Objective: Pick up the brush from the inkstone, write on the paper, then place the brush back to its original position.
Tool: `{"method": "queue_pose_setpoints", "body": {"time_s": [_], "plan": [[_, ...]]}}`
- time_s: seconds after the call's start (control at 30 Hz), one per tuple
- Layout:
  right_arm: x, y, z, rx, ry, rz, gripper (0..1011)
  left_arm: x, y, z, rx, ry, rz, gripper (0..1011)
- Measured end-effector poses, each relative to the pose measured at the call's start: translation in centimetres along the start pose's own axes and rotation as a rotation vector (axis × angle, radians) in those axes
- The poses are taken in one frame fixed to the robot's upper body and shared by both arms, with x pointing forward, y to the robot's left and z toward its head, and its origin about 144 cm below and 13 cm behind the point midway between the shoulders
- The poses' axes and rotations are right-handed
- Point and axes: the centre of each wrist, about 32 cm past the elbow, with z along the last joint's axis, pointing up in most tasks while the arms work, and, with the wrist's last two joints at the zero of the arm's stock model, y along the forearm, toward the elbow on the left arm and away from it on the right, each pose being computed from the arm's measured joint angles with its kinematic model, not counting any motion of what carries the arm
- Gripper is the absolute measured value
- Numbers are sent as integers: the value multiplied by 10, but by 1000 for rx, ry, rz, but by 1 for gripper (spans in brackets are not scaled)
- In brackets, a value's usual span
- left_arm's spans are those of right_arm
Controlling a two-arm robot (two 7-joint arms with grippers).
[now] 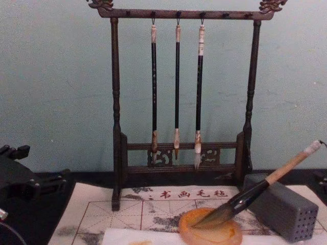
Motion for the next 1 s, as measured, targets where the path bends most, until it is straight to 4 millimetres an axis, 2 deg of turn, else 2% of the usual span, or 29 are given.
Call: {"method": "queue_pose_setpoints", "body": {"time_s": [1.0], "plan": [[0,0,0,0,0,0,1002,0,0,0,0,0,0,1001]]}}
